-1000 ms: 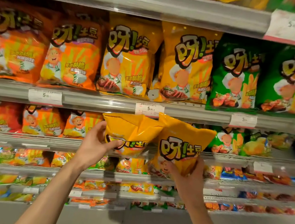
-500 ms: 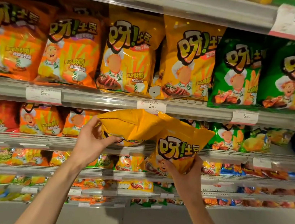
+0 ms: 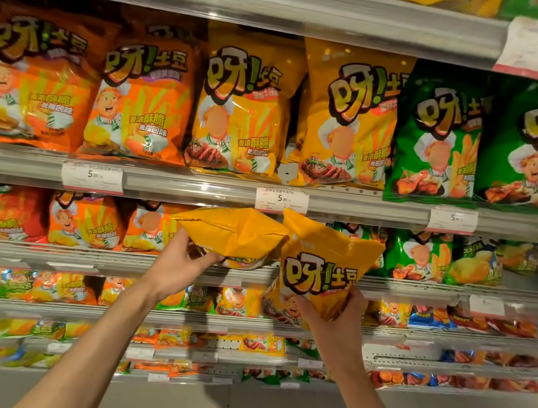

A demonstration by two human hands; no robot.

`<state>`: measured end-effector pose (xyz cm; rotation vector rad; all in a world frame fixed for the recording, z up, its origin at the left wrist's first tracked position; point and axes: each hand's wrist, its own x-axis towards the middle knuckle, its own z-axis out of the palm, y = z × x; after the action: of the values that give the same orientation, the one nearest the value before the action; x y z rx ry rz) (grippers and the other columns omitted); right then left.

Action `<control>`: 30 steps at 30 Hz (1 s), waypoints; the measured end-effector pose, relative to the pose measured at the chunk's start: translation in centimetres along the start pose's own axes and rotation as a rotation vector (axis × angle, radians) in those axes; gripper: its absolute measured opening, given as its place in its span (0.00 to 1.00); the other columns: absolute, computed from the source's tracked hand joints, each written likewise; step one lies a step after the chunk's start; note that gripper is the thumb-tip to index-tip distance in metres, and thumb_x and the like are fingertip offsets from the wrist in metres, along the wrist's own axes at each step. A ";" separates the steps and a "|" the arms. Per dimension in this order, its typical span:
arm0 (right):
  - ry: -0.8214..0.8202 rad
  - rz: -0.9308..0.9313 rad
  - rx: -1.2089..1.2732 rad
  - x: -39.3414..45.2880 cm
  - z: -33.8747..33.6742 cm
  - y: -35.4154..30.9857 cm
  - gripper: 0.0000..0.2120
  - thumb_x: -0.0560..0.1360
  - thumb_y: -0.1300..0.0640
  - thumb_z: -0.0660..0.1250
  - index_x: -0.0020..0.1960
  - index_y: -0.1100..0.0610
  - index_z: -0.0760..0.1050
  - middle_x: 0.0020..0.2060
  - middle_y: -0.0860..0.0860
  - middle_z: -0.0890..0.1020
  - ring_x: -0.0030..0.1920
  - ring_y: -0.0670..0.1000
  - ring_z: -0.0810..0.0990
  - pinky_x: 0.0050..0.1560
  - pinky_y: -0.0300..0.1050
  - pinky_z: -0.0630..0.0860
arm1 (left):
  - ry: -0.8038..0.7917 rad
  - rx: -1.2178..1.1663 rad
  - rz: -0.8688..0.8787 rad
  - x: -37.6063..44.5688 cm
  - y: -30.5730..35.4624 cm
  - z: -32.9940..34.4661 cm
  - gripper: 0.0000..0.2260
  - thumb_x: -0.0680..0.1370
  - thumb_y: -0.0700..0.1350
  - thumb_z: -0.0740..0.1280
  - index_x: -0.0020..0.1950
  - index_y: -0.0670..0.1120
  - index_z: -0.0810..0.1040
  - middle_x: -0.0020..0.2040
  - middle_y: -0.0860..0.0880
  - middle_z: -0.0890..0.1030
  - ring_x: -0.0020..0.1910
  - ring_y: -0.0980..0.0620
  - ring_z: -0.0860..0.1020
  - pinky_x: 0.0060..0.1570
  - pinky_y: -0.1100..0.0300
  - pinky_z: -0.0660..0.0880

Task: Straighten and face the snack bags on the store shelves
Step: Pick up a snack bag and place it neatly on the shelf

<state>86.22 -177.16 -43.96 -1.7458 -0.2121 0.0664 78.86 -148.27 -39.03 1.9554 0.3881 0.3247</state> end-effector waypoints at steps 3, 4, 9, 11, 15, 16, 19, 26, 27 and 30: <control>-0.007 -0.004 0.010 -0.1 0.4 -0.1 0.44 0.59 0.41 0.81 0.69 0.46 0.63 0.59 0.39 0.76 0.54 0.30 0.79 0.47 0.25 0.76 | 0.001 -0.003 -0.049 -0.4 0.5 1.1 0.25 0.66 0.58 0.82 0.51 0.48 0.74 0.44 0.54 0.83 0.45 0.59 0.80 0.43 0.59 0.78; -0.008 -0.007 0.011 0.0 0.5 -0.1 0.44 0.59 0.41 0.81 0.69 0.46 0.63 0.59 0.39 0.77 0.54 0.30 0.78 0.47 0.25 0.77 | 0.005 -0.007 -0.040 -0.3 0.6 1.4 0.26 0.66 0.59 0.82 0.51 0.45 0.76 0.44 0.53 0.83 0.44 0.57 0.80 0.45 0.51 0.80; -0.022 0.013 0.021 0.2 0.4 0.2 0.46 0.59 0.40 0.81 0.71 0.47 0.63 0.60 0.41 0.78 0.55 0.33 0.80 0.49 0.28 0.78 | 0.105 0.056 0.229 -0.3 0.2 1.7 0.21 0.71 0.61 0.77 0.57 0.50 0.84 0.51 0.59 0.86 0.52 0.61 0.83 0.52 0.63 0.79; -0.017 0.024 0.026 0.3 0.2 0.3 0.46 0.59 0.40 0.81 0.70 0.46 0.62 0.61 0.42 0.78 0.54 0.33 0.80 0.48 0.28 0.78 | 0.168 0.078 0.288 -0.4 -0.4 1.4 0.19 0.72 0.61 0.77 0.57 0.53 0.83 0.53 0.62 0.85 0.55 0.64 0.82 0.53 0.70 0.76; 0.005 0.031 0.036 0.2 -0.1 0.7 0.46 0.59 0.41 0.81 0.70 0.44 0.61 0.60 0.40 0.77 0.54 0.31 0.79 0.48 0.27 0.78 | 0.171 0.095 0.341 0.0 -0.9 1.5 0.13 0.74 0.60 0.76 0.56 0.60 0.83 0.53 0.66 0.84 0.55 0.67 0.81 0.52 0.74 0.74; 0.014 0.031 0.030 0.2 -0.1 0.7 0.46 0.59 0.40 0.81 0.70 0.44 0.60 0.60 0.39 0.77 0.54 0.31 0.79 0.48 0.27 0.78 | 0.161 0.092 0.330 0.2 -1.0 1.5 0.13 0.74 0.60 0.76 0.56 0.59 0.83 0.52 0.65 0.85 0.54 0.66 0.81 0.52 0.71 0.76; 0.020 0.031 0.020 0.2 -0.1 0.9 0.47 0.59 0.39 0.81 0.70 0.44 0.60 0.61 0.39 0.76 0.54 0.30 0.78 0.47 0.26 0.77 | 0.114 0.124 0.258 1.1 -1.5 1.7 0.11 0.74 0.58 0.76 0.50 0.53 0.84 0.45 0.59 0.86 0.47 0.61 0.83 0.45 0.59 0.80; 0.054 0.054 -0.003 0.1 -0.5 1.5 0.50 0.57 0.33 0.81 0.71 0.43 0.61 0.59 0.37 0.77 0.54 0.30 0.79 0.46 0.25 0.77 | 0.030 0.068 0.140 3.6 -1.7 1.8 0.20 0.76 0.57 0.75 0.33 0.47 0.71 0.28 0.56 0.75 0.28 0.57 0.70 0.31 0.60 0.66; 0.056 0.056 -0.005 0.0 -0.5 1.6 0.50 0.56 0.33 0.81 0.70 0.42 0.61 0.59 0.36 0.77 0.54 0.31 0.79 0.46 0.26 0.77 | 0.024 0.057 0.087 4.0 -1.8 1.6 0.20 0.75 0.58 0.76 0.35 0.46 0.73 0.30 0.55 0.77 0.30 0.55 0.72 0.33 0.58 0.68; 0.057 0.065 -0.014 0.0 -0.5 1.9 0.51 0.55 0.31 0.81 0.71 0.43 0.62 0.60 0.37 0.78 0.57 0.36 0.81 0.48 0.29 0.79 | 0.023 0.048 -0.089 5.3 -1.9 1.1 0.28 0.70 0.64 0.77 0.45 0.39 0.75 0.37 0.46 0.80 0.37 0.48 0.77 0.38 0.52 0.72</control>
<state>86.48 -177.99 -45.69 -1.7658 -0.1142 0.0620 83.86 -146.28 -40.90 1.9760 0.5004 0.2828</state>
